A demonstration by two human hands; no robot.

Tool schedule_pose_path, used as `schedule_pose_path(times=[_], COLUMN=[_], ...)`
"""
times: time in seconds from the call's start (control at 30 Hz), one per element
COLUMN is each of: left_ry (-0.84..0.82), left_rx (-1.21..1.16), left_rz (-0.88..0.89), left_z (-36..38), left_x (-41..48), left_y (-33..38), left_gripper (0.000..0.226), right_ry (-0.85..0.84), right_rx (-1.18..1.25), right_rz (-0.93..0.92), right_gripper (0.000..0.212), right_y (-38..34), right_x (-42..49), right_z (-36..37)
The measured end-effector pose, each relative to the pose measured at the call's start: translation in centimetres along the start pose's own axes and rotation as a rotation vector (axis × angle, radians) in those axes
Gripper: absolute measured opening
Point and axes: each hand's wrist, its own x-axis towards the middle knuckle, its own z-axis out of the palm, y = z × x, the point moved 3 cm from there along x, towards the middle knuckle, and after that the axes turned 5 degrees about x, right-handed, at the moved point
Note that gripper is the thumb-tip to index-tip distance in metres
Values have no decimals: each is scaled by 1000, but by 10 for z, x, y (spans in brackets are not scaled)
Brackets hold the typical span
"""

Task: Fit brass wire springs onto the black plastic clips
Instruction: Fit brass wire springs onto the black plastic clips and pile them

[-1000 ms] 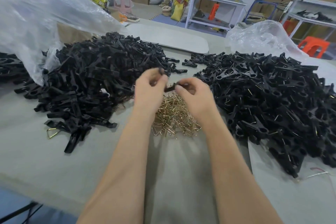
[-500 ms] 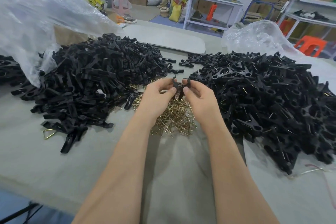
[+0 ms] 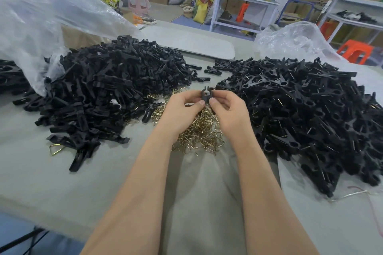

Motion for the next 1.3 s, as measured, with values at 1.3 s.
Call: schedule_pose_path(times=[1.3], left_ry=[264], left_rx=[-1238], left_rz=[-424], left_z=[-19], left_x=[2], left_y=[-8], left_gripper=[10], right_ry=[3], right_rx=[-36], right_rz=[-26], right_gripper=[13], right_y=[6], right_x=[0], right_z=[19])
